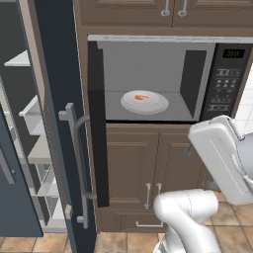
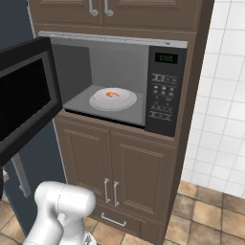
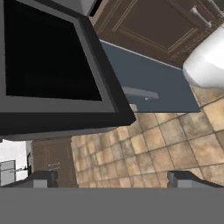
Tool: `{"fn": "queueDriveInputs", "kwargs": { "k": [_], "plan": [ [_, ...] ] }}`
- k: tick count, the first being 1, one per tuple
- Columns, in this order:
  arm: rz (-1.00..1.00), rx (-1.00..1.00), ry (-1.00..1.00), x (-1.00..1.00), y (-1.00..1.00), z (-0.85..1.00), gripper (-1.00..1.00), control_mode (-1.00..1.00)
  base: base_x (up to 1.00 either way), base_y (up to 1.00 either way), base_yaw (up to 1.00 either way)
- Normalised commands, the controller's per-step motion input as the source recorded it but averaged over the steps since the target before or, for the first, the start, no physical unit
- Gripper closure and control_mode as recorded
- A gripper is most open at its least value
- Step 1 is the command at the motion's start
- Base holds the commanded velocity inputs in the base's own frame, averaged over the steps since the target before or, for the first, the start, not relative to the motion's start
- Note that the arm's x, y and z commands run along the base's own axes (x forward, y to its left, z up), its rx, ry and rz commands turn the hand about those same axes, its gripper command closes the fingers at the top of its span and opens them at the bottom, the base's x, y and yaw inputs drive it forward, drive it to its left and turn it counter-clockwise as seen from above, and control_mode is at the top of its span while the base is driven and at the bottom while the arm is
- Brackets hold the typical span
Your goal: Transport the shrimp from the fridge to the microwave and turn on the microwave.
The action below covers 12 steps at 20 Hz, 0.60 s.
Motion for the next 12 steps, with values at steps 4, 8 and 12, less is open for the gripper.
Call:
{"fn": "queueDriveInputs", "kwargs": {
  "k": [4, 8, 12],
  "plan": [
    [-0.1, 0.07, 0.17, -0.2, 0.35, -0.07, -1.0, -1.0, 0.0, 0.0, 0.0],
    [-0.12, 0.03, 0.15, -0.07, 0.4, -0.1, -1.0, -1.0, 0.0, 0.0, 0.0],
    [-0.07, 0.02, 0.08, -0.24, 0.32, -0.02, -1.0, -1.0, 0.0, 0.0, 0.0]
  ]
}}
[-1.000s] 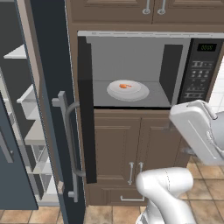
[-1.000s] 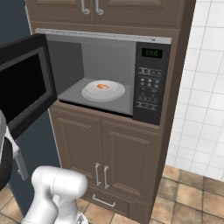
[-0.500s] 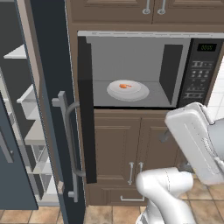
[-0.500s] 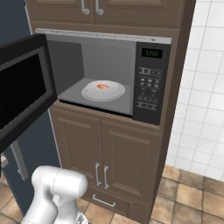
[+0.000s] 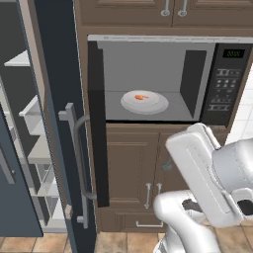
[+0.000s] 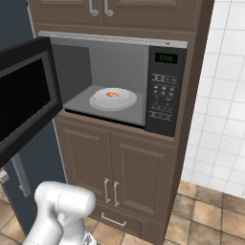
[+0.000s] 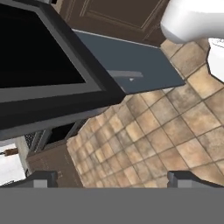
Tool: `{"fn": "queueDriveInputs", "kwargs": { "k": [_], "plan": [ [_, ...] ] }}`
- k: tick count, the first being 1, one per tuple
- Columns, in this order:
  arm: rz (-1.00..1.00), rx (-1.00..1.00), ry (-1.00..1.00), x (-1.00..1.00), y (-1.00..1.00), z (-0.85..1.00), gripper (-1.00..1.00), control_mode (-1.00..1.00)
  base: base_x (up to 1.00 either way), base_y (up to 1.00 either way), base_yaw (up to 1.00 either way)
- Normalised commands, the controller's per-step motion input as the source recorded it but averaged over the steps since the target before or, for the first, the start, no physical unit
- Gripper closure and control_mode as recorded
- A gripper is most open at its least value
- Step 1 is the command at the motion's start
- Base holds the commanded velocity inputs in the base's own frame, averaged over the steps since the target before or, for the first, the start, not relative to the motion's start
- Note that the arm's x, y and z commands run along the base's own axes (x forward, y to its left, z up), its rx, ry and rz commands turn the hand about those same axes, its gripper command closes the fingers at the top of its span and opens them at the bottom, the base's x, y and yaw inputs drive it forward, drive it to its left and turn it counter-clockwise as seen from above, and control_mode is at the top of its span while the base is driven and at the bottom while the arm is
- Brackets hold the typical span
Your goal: Transport the shrimp from the fridge to the microwave and turn on the microwave.
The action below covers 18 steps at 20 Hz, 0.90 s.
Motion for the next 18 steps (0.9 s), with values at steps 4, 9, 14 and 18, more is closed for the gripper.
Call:
{"fn": "queueDriveInputs", "kwargs": {
  "k": [4, 9, 14, 18],
  "plan": [
    [-0.03, 0.0, 0.02, -0.24, 0.36, -0.03, -1.0, -1.0, 0.0, 0.0, 0.0],
    [0.0, 0.0, 0.0, -0.1, 0.42, -0.02, -1.0, -1.0, 0.0, 0.0, 0.0],
    [0.0, 0.0, -0.01, 0.1, 0.4, 0.0, -1.0, -1.0, 0.0, 0.0, 0.0],
    [-0.03, 0.0, -0.03, 0.33, 0.41, 0.0, -1.0, -1.0, 0.0, 0.0, 0.0]
  ]
}}
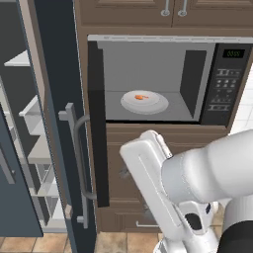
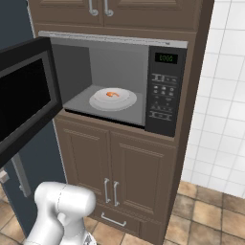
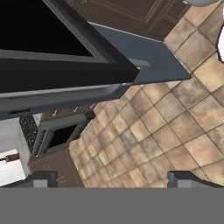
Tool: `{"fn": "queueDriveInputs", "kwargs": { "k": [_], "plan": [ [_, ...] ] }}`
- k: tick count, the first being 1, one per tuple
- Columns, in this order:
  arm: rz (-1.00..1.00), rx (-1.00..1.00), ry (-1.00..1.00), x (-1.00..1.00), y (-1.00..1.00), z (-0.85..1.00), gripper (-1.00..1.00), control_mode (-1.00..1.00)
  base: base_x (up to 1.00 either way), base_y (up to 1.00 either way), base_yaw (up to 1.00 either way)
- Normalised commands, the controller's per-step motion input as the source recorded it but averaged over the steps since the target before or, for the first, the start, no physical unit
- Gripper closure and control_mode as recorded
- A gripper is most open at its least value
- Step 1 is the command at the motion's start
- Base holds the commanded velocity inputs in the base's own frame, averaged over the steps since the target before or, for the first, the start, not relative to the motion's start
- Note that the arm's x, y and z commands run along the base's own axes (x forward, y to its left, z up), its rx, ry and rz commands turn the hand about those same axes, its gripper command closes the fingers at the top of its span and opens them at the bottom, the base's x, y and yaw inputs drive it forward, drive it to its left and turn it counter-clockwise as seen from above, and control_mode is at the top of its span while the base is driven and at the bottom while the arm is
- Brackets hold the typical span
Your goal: Transport the shrimp from the fridge to the microwave and turn on the microwave.
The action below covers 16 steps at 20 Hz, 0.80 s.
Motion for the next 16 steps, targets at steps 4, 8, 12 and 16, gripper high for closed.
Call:
{"fn": "queueDriveInputs", "kwargs": {
  "k": [4, 8, 12, 16],
  "plan": [
    [-0.03, 0.0, -0.07, 0.31, 0.44, 0.0, -1.0, -1.0, 0.0, 0.0, 0.0],
    [-0.08, 0.0, -0.13, 0.13, 0.49, 0.0, -1.0, -1.0, 0.0, 0.0, 0.0],
    [-0.19, 0.0, -0.14, 0.14, 0.41, -0.03, -1.0, -1.0, 0.0, 0.0, 0.0],
    [-0.22, 0.0, -0.06, 0.26, 0.21, -0.13, -1.0, -1.0, 0.0, 0.0, 0.0]
  ]
}}
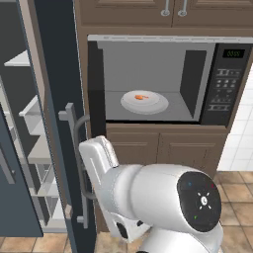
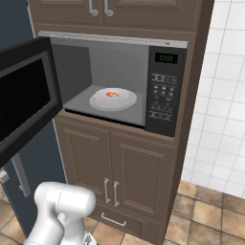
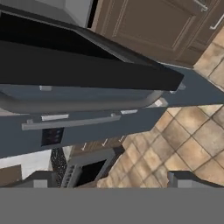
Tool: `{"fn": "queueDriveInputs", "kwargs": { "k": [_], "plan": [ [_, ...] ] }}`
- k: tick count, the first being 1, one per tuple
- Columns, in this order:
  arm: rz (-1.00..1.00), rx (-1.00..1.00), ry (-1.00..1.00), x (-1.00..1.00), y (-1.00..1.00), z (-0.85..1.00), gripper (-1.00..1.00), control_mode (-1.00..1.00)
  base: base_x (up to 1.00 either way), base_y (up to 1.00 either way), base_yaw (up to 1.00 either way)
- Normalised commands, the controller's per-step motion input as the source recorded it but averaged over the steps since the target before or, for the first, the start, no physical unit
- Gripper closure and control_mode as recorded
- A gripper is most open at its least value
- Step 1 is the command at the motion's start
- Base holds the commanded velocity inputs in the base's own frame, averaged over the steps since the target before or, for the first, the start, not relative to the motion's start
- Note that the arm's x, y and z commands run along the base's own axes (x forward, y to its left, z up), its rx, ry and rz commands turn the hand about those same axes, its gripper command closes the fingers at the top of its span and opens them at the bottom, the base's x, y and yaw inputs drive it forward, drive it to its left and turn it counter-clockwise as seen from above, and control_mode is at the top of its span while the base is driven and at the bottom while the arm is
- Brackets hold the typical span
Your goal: Transport the shrimp from the fridge to the microwave and turn on the microwave.
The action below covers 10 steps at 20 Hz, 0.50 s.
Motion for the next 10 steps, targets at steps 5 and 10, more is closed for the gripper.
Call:
{"fn": "queueDriveInputs", "kwargs": {
  "k": [5, 10],
  "plan": [
    [-0.2, 0.0, -0.04, 0.34, 0.17, -0.13, -1.0, -1.0, 0.0, 0.0, 0.0],
    [-0.18, 0.0, 0.0, 0.36, 0.02, -0.09, -1.0, -1.0, 0.0, 0.0, 0.0]
  ]
}}
